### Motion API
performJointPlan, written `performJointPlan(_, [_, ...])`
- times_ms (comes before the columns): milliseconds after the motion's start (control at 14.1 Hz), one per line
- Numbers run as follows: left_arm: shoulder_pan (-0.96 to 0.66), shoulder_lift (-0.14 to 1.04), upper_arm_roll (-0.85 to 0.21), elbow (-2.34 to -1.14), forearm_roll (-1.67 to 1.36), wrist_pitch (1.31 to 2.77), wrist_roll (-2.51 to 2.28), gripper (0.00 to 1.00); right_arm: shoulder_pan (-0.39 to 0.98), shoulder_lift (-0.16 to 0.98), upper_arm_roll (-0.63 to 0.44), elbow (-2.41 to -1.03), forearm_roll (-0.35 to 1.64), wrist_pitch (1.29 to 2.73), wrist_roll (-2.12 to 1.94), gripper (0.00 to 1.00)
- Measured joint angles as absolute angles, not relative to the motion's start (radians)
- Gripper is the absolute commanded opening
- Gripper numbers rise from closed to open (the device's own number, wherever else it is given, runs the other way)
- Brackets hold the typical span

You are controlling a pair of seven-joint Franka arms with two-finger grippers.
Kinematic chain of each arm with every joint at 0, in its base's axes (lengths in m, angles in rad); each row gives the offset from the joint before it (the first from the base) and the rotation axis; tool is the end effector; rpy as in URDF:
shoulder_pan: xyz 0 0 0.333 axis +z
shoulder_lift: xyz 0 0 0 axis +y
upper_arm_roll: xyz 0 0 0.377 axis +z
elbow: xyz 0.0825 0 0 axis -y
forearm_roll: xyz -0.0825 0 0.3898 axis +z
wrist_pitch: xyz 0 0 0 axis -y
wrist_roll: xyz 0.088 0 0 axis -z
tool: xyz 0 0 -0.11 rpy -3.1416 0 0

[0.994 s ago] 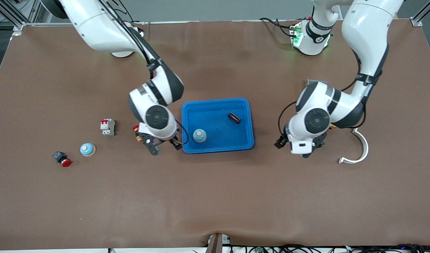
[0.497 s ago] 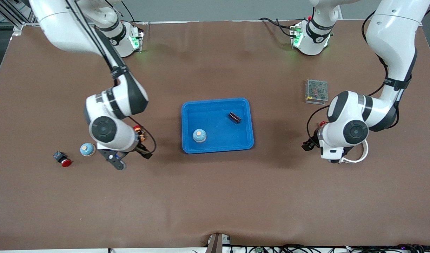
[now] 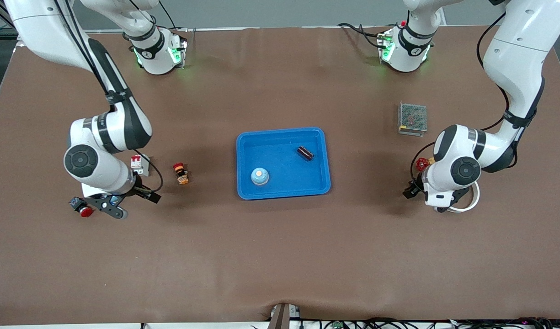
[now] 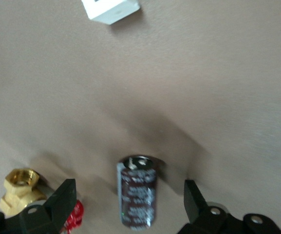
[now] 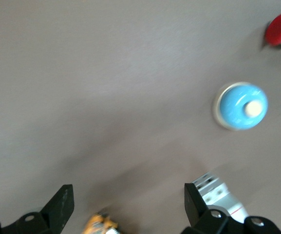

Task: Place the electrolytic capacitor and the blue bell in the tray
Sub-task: 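Grasp the second capacitor with the left gripper while the right grasps the bell, then lower the capacitor into the tray with the left gripper while the right lifts the bell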

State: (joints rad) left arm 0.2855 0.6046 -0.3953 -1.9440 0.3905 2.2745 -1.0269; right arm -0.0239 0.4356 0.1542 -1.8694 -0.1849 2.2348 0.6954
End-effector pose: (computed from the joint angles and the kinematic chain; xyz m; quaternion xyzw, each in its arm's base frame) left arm 0.6285 -0.0445 0.2144 -0.9393 -0.3274 0.0735 0.0715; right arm 0.6552 0.0708 0.3272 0.9727 -0.2270 -0.0131 0.0475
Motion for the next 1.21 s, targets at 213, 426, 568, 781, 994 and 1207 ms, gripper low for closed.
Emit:
performJointPlan(213, [0.291,0.604,-0.401,-1.945,0.393,2.280,-1.027,0.11,-0.063,0.427,0.155,-1.888,-0.199,2.262,0.595,1.00])
performJointPlan(426, [0.289,0.603,-0.408,-1.942,0.393,2.281,-1.027,0.00,-0.116,0.418,0.155,-1.932,-0.200,2.357,0.451,1.00])
performJointPlan(568, [0.287,0.599,-0.415,-1.941,0.394,2.281,-1.027,0.00,-0.165,0.418,0.154,-1.973,-0.200,2.434,0.353,1.00])
performJointPlan(781, [0.288,0.589,-0.450,-1.940,0.394,2.281,-1.062,0.00,-0.215,0.418,0.154,-2.011,-0.201,2.489,0.239,1.00])
performJointPlan(994, [0.286,0.578,-0.516,-1.940,0.394,2.279,-1.159,0.00,-0.247,0.417,0.154,-2.042,-0.201,2.552,0.154,1.00])
performJointPlan(1207, [0.283,0.568,-0.573,-1.933,0.394,2.273,-1.242,0.00,-0.279,0.420,0.154,-2.092,-0.201,2.642,0.096,1.00])
